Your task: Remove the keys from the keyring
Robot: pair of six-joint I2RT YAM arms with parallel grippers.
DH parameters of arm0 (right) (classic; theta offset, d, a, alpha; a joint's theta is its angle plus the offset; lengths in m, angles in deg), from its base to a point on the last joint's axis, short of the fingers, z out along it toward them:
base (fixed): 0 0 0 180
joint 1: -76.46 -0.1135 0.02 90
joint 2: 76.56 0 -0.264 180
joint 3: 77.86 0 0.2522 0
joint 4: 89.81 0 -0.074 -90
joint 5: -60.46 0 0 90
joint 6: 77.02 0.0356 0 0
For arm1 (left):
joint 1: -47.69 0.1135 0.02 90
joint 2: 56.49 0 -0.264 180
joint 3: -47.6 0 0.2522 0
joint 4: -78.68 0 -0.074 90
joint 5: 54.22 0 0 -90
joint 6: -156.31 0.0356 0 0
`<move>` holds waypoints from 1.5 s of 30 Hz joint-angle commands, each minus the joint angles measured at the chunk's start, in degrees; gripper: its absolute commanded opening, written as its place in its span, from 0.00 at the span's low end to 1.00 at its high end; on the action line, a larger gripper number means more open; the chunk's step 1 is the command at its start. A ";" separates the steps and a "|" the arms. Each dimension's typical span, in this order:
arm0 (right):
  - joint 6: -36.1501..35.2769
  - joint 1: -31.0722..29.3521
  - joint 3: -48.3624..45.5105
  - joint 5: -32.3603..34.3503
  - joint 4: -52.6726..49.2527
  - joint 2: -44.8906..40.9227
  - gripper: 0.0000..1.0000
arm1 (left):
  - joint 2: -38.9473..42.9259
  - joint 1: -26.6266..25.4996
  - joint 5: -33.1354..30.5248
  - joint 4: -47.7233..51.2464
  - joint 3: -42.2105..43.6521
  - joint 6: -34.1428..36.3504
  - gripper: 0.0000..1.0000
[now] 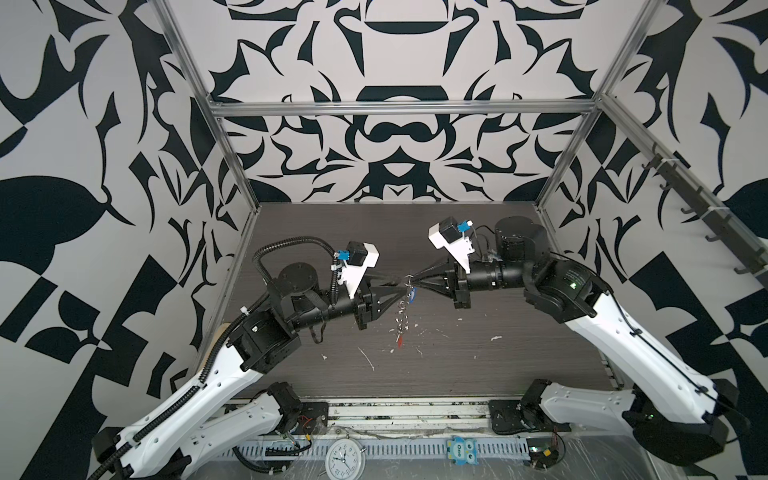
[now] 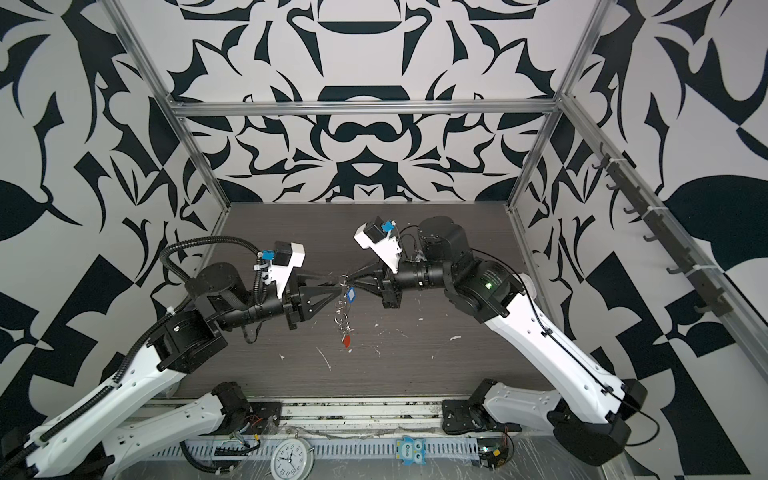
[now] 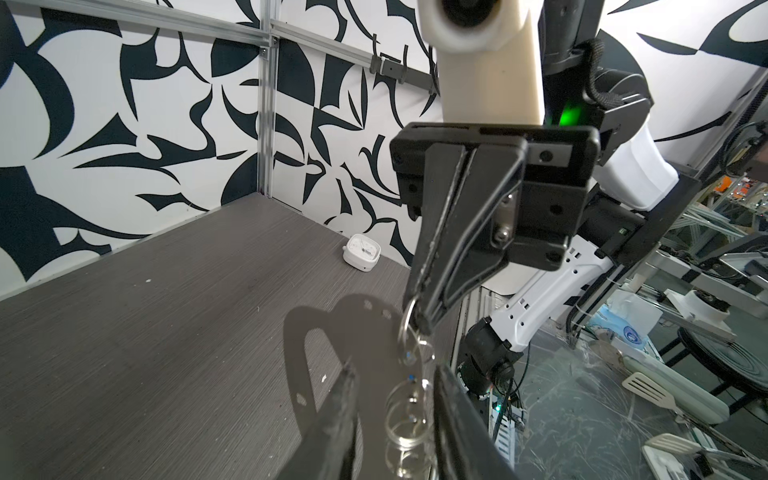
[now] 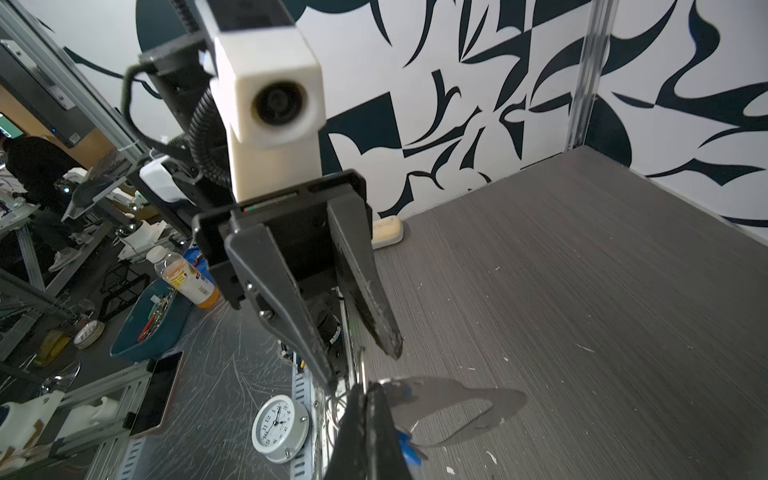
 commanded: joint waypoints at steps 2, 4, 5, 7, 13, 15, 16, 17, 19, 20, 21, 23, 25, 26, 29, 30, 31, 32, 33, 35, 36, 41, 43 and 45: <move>-2.36 -0.20 3.15 -1.82 -0.76 -0.43 0.00 | -1.06 1.36 2.66 0.86 -2.85 -0.40 0.32; -2.86 -0.18 3.58 -2.00 -1.63 -0.34 0.00 | -1.85 1.64 3.28 1.00 -3.33 -0.64 0.30; -3.29 -0.18 3.77 -2.05 -2.21 -0.34 0.00 | -2.23 1.84 3.53 1.17 -3.62 -0.77 0.28; -4.09 -0.18 4.33 -2.08 -3.41 -0.19 0.00 | -2.72 2.13 4.58 1.23 -4.05 -0.90 0.27; -6.57 -0.18 6.06 -2.22 -7.00 0.62 0.00 | -3.98 2.17 8.51 1.23 -4.83 -1.47 0.21; -7.07 -0.17 6.63 -2.17 -7.84 1.10 0.00 | -4.51 2.19 9.74 1.22 -5.08 -2.02 0.19; -7.17 -0.18 6.85 -2.17 -8.06 1.24 0.00 | -4.69 2.17 10.11 1.22 -5.12 -2.15 0.18; -7.38 -0.19 7.10 -2.14 -8.45 1.42 0.00 | -4.85 2.17 10.33 1.13 -5.13 -2.37 0.16; -7.55 -0.17 7.56 -1.93 -8.86 1.81 0.00 | -5.13 2.20 10.69 0.96 -4.99 -2.63 0.11; -7.71 -0.18 7.81 -2.00 -9.11 1.92 0.00 | -5.23 2.17 10.74 1.04 -4.99 -2.81 0.08; -7.86 -0.18 8.13 -1.98 -9.41 2.16 0.00 | -5.31 2.19 10.66 1.04 -4.97 -2.88 0.07; -8.15 -0.18 8.89 -1.90 -10.23 2.51 0.00 | -5.23 2.22 10.41 1.04 -4.82 -2.94 0.05; -8.62 -0.18 9.71 -1.61 -11.21 2.94 0.00 | -5.09 2.18 10.09 0.99 -4.66 -2.91 0.04; -8.79 -0.17 10.16 -1.51 -11.63 3.07 0.00 | -4.99 2.22 9.74 1.04 -4.63 -2.89 0.02; -8.24 -0.18 10.45 -1.13 -11.40 3.17 0.00 | -4.55 2.18 8.71 -0.04 -3.68 -3.54 0.00; -7.57 -0.18 10.34 -1.31 -10.76 3.09 0.01 | -4.37 2.17 8.22 -1.29 -3.06 -4.06 0.00; -6.86 -0.19 9.81 -1.56 -9.62 2.88 0.06 | -4.07 2.19 7.92 -2.62 -2.30 -4.57 0.00; -5.42 -0.17 8.79 -1.31 -7.64 2.41 0.13 | -3.58 2.17 7.23 -4.65 -1.14 -5.19 0.00; -4.09 -0.21 7.54 -0.92 -5.41 1.82 0.20 | -2.86 2.17 6.32 -7.11 0.20 -5.83 0.00; -1.06 -0.18 4.88 0.53 -0.74 0.22 0.27 | -1.30 2.17 3.81 -11.58 3.02 -6.64 0.00; 0.63 -0.22 3.24 1.12 2.06 -0.82 0.29 | -0.44 2.17 2.08 -13.75 4.38 -6.76 0.00; 5.17 -0.18 -2.19 5.22 10.68 -5.26 0.33 | 1.71 2.17 -0.89 -21.50 8.30 -5.51 0.00; 5.35 -0.18 -3.17 5.98 11.07 -5.87 0.33 | 1.55 2.17 -0.39 -21.78 8.13 -4.56 0.00; 5.65 -0.20 -4.30 5.82 11.35 -5.88 0.34 | 1.36 2.18 0.21 -21.73 7.68 -3.68 0.00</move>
